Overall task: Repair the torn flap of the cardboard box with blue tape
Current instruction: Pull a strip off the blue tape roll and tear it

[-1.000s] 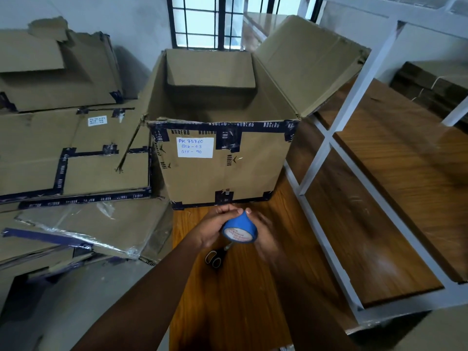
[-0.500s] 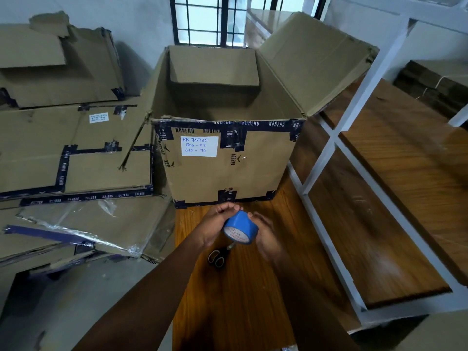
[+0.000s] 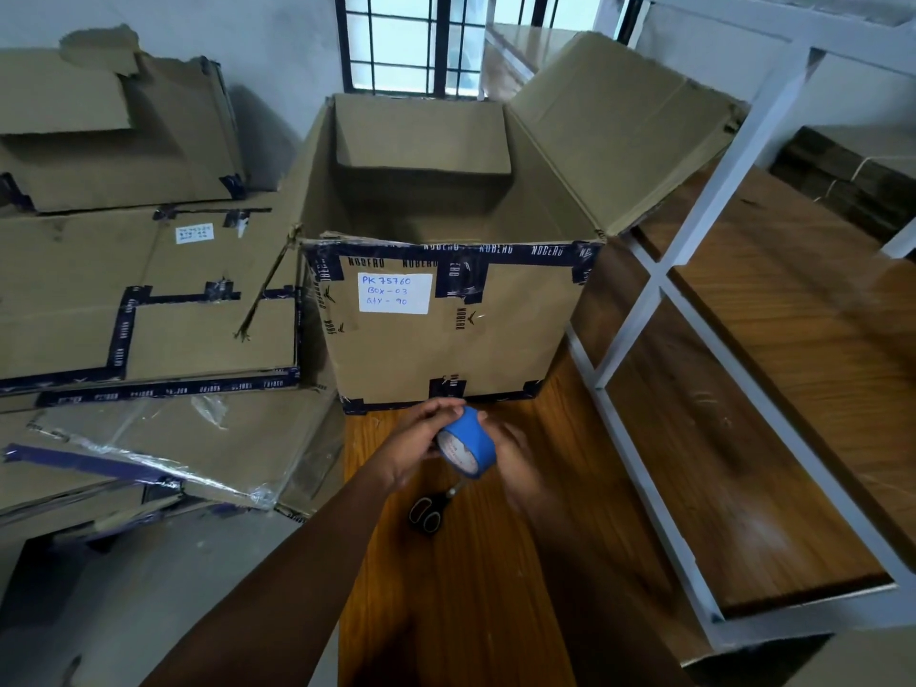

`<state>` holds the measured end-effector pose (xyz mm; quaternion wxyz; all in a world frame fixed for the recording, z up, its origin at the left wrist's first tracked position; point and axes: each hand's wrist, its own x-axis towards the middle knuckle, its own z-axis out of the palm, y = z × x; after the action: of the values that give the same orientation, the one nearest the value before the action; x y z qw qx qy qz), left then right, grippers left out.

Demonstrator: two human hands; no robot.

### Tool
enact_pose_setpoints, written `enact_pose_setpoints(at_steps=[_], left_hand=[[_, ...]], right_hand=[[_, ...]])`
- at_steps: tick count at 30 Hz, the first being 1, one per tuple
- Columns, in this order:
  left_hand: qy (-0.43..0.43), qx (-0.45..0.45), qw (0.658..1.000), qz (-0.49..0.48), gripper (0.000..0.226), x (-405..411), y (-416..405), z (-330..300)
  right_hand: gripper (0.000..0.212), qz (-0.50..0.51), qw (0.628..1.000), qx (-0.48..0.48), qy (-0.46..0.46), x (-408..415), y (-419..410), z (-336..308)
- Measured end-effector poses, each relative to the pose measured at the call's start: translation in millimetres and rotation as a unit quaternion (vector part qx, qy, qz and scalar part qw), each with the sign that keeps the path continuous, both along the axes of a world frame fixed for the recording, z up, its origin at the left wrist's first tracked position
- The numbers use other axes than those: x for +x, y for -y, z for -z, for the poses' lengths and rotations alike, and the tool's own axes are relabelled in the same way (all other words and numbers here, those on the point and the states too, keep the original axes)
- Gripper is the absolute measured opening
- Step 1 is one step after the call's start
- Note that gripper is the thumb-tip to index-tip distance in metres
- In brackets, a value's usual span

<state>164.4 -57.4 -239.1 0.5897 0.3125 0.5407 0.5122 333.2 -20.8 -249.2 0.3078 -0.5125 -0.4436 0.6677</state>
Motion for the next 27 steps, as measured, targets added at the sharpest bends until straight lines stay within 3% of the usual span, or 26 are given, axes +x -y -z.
enact_pose_setpoints(at_steps=[2,3,9,20,23,27], left_hand=[[-0.004,0.011,1.000,-0.009,0.023,-1.3,-3.0,-1.5],[-0.004,0.015,1.000,-0.011,0.023,-2.6,-3.7,-2.5],[-0.012,0.023,1.000,-0.007,0.021,-9.9,-7.0,-1.7],[0.025,-0.051,0.998,-0.036,0.021,-19.1,-8.9,15.1],[-0.041,-0.022,0.997,-0.054,0.021,-15.0,-10.3,20.0],[-0.193,0.046,0.980,-0.005,0.026,-0.3,-7.9,17.0]], right_hand=[[0.102,-0.010,0.999,0.023,-0.025,-2.0,-4.6,3.7],[0.104,-0.018,0.999,0.024,-0.040,-1.1,-6.1,8.0],[0.057,-0.036,0.996,0.000,-0.083,5.8,2.7,5.7],[0.046,-0.130,0.988,-0.024,-0.076,20.8,8.3,-2.2],[0.043,-0.127,0.991,-0.015,-0.048,17.9,5.8,2.1],[0.039,0.019,0.998,-0.038,-0.049,8.4,4.9,6.2]])
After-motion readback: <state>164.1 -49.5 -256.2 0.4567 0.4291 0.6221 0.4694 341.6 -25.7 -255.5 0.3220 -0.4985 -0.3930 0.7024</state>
